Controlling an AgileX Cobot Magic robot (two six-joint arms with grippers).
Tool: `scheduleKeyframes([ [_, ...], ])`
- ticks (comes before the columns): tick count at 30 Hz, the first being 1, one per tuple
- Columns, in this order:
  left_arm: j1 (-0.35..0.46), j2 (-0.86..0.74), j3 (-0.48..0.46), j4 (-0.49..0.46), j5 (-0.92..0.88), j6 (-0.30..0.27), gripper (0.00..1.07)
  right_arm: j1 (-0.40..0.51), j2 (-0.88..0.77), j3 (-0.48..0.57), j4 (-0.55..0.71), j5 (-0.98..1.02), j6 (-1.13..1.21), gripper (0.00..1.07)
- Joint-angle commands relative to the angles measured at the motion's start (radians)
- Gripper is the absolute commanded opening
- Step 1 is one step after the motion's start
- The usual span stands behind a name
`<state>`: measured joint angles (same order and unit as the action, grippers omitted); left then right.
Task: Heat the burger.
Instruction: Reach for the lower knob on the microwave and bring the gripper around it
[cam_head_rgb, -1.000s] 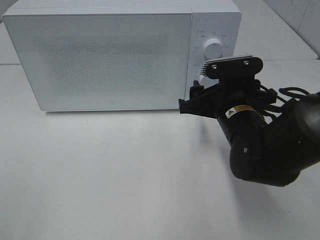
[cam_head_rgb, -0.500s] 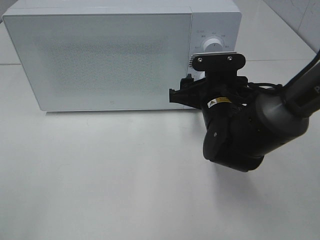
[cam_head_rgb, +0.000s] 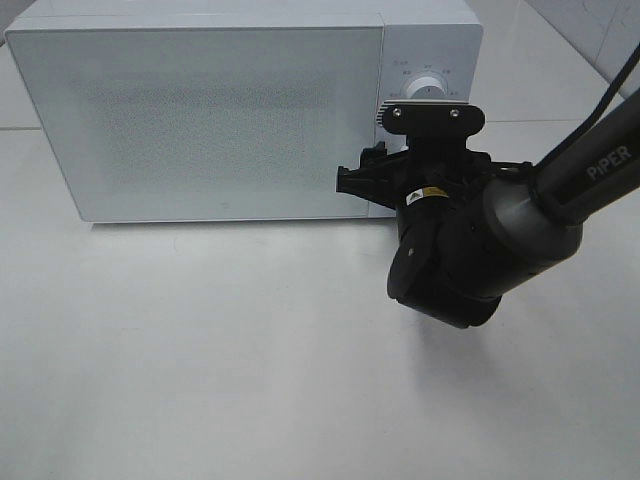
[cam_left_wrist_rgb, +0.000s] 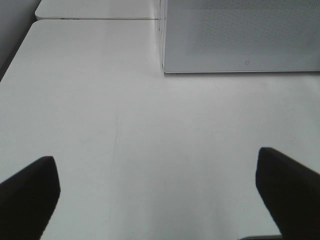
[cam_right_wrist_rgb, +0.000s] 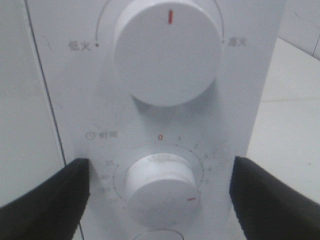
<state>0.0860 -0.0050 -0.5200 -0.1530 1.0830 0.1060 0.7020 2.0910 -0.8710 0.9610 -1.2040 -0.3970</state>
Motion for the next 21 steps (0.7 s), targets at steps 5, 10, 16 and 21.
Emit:
scheduleKeyframes([
  [5, 0.003, -0.017, 0.004, -0.001, -0.012, -0.007, 1.00, -0.011, 0.015, -0.023, 0.032, -0.199, 0.002, 0.75],
  [10, 0.003, -0.017, 0.004, -0.001, -0.012, -0.007, 1.00, -0.009, 0.015, -0.023, 0.032, -0.201, 0.032, 0.75],
  [16, 0.003, -0.017, 0.004, -0.001, -0.012, -0.007, 1.00, -0.009, 0.015, -0.023, 0.064, -0.201, 0.035, 0.75],
  [21, 0.003, -0.017, 0.004, -0.001, -0.012, -0.007, 1.00, 0.003, 0.015, -0.028, 0.077, -0.202, 0.038, 0.75],
])
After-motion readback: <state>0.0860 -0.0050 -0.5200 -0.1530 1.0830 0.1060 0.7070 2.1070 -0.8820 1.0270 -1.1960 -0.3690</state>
